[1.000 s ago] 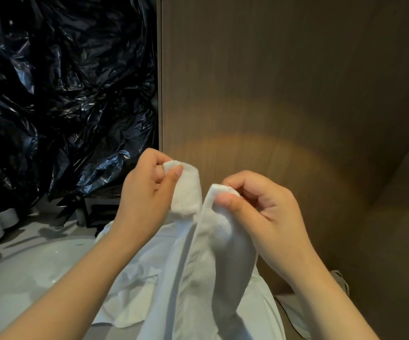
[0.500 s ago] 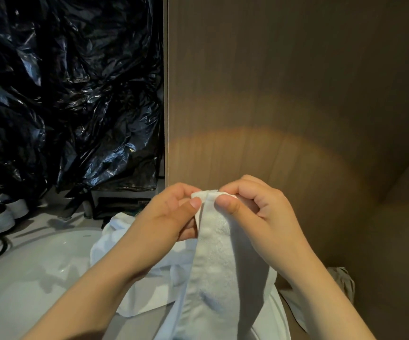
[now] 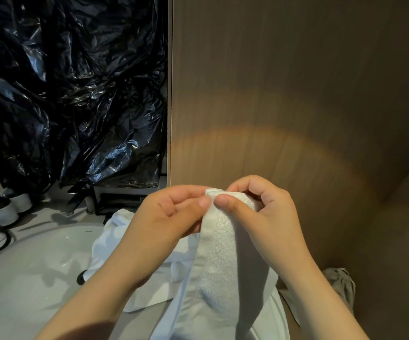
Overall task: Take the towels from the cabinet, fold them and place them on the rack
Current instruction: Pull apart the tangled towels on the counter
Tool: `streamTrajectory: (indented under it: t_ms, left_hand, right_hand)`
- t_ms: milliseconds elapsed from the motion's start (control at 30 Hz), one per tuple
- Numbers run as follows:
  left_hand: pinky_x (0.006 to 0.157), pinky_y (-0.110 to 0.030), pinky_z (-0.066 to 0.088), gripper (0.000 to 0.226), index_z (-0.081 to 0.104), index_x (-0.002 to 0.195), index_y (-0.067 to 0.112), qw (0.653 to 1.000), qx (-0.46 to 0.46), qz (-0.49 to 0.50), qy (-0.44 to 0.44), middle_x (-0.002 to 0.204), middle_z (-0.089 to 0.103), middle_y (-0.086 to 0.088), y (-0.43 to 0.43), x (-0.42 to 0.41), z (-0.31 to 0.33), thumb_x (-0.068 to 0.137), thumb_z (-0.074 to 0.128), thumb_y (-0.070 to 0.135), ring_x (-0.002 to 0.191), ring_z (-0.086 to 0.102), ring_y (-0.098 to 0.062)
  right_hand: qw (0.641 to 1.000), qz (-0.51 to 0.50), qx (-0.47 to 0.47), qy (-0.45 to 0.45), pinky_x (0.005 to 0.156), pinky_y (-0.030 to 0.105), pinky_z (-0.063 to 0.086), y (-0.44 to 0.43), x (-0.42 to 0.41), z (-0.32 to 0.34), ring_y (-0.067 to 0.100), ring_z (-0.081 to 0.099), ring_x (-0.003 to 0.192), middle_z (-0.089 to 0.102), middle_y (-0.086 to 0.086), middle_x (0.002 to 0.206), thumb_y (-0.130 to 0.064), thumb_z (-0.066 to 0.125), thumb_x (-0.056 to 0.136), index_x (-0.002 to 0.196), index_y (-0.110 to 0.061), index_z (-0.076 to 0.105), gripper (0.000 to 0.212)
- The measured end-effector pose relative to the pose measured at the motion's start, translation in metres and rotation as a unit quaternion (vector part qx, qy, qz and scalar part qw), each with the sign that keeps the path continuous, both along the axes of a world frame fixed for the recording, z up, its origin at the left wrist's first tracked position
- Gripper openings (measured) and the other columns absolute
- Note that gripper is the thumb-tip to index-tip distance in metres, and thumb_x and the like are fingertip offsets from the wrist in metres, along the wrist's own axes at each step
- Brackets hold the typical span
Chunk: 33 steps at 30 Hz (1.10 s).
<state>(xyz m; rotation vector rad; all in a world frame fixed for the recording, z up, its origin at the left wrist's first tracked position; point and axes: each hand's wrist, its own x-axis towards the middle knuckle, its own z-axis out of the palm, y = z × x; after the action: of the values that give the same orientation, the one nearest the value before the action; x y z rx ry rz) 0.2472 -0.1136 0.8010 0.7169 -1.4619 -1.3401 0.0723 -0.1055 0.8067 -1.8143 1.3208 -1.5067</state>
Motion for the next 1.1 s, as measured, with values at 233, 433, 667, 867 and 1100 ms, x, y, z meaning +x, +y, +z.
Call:
streamTrajectory:
  t_ms: [233,433,667,867,1100]
  left_hand:
    - [0.077,-0.021,0.055,0.022,0.073,0.100,0.017,0.995,-0.067,0.070,-0.010,0.093,0.076,-0.002,0.003,-0.005,0.003,0.084,0.062,0.006,0.089,0.072,-0.015]
    - [0.067,-0.008,0.049,0.021,0.074,0.097,0.014,0.979,-0.143,0.124,-0.079,0.086,0.076,0.007,-0.002,-0.001,0.019,0.089,0.060,0.001,0.078,0.070,-0.002]
    - [0.073,-0.003,0.043,0.023,0.073,0.095,0.022,0.934,-0.222,0.232,-0.159,0.091,0.071,0.016,-0.036,0.001,0.035,0.090,0.062,0.002,0.084,0.064,0.008]
    - [0.072,0.004,0.038,0.024,0.069,0.097,0.030,0.894,-0.262,0.307,-0.194,0.089,0.064,0.027,-0.066,0.013,0.040,0.093,0.058,0.008,0.085,0.057,0.020]
    - [0.070,0.004,0.039,0.023,0.069,0.098,0.027,0.884,-0.259,0.352,-0.166,0.087,0.063,0.026,-0.084,0.018,0.033,0.094,0.057,0.009,0.081,0.056,0.021]
  right_hand:
    - [0.995,0.091,0.036,0.021,0.081,0.008,0.044,-0.005,-0.011,0.002,0.003,0.062,0.104,0.068,-0.017,0.104,-0.049,0.068,0.086,0.071,-0.032,0.069,0.023]
    - [0.979,0.187,0.079,-0.036,0.074,0.028,0.047,-0.008,-0.021,0.003,0.019,0.063,0.079,0.068,0.010,0.081,-0.042,0.064,0.084,0.073,-0.009,0.068,0.036]
    - [0.979,0.166,0.075,0.087,0.072,0.040,0.051,-0.022,-0.023,-0.007,0.027,0.062,0.080,0.061,0.011,0.082,-0.048,0.060,0.088,0.079,-0.004,0.065,0.046]
    - [0.979,0.144,0.100,0.107,0.063,0.014,0.043,-0.027,-0.032,-0.026,0.000,0.054,0.064,0.060,-0.009,0.067,-0.034,0.061,0.093,0.071,-0.020,0.066,0.027]
    - [0.974,0.097,0.086,0.187,0.057,0.022,0.035,-0.032,-0.040,-0.051,0.005,0.042,0.059,0.053,0.007,0.070,-0.042,0.059,0.088,0.069,-0.010,0.062,0.037]
